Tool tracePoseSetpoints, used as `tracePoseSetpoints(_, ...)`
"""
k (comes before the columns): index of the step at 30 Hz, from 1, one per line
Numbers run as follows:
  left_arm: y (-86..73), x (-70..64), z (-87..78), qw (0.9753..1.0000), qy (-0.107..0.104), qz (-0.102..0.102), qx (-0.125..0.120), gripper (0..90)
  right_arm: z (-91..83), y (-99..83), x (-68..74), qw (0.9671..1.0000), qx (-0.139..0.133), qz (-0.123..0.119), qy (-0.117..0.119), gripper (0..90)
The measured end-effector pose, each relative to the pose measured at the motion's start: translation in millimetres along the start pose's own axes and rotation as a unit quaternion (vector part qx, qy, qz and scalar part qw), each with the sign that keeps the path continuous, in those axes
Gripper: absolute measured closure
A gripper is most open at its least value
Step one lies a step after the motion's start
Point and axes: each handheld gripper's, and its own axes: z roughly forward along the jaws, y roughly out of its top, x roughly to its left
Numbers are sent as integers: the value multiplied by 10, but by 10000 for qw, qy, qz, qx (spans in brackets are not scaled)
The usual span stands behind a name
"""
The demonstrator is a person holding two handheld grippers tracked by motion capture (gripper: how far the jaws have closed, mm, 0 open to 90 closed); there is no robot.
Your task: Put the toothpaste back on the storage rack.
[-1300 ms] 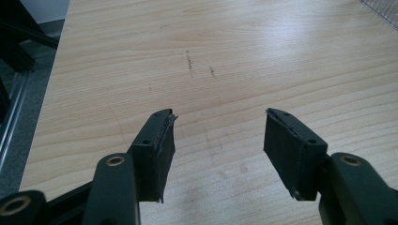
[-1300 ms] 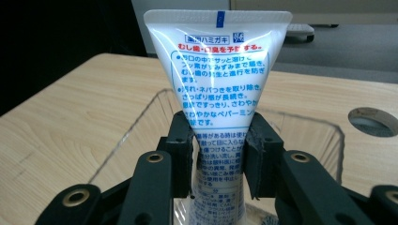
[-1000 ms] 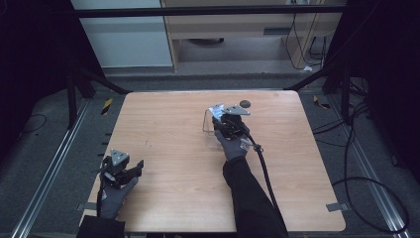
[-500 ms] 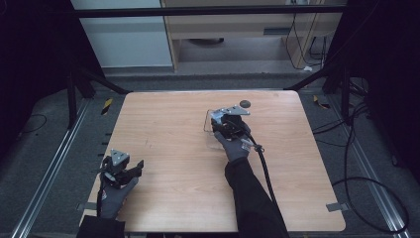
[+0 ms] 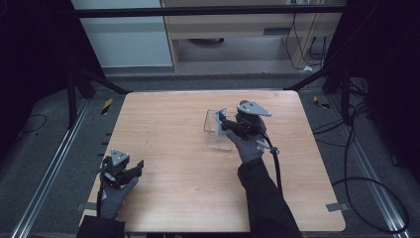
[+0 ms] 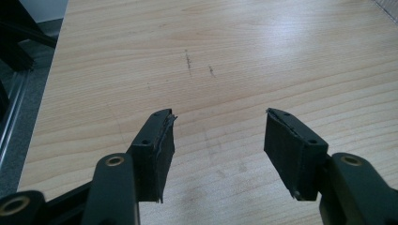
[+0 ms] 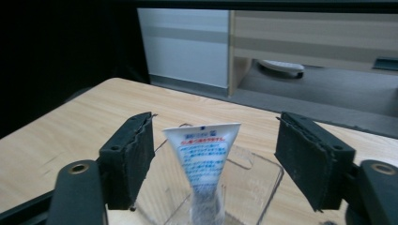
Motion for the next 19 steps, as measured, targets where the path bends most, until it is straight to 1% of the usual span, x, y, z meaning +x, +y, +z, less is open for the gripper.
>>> tracePoseSetpoints(2,1,-3,-1,10000,-14,0,-7,419,-89,5,-26,9999,32,-5,120,249)
tracePoseSetpoints(5,1,-7,-3,10000,-22,0,-10,414,-225,-21,-58,9995,113,-121,276,217)
tracePoseSetpoints(9,0,-10,-2,10000,-26,6,-5,409,-416,-143,-109,9986,259,-179,416,195)
tracePoseSetpoints(10,0,-12,-1,10000,-27,12,-1,407,-481,-202,-136,9984,307,-247,407,188)
tracePoseSetpoints(13,0,-13,3,10000,-34,40,15,397,-640,-375,-222,9977,460,-345,369,175)
tracePoseSetpoints(15,-2,-13,12,10000,-47,54,29,384,-746,-505,-298,9972,569,-363,316,171)
tracePoseSetpoints(19,-3,-15,22,9999,-70,61,54,365,-936,-749,-485,9974,679,-165,181,170)
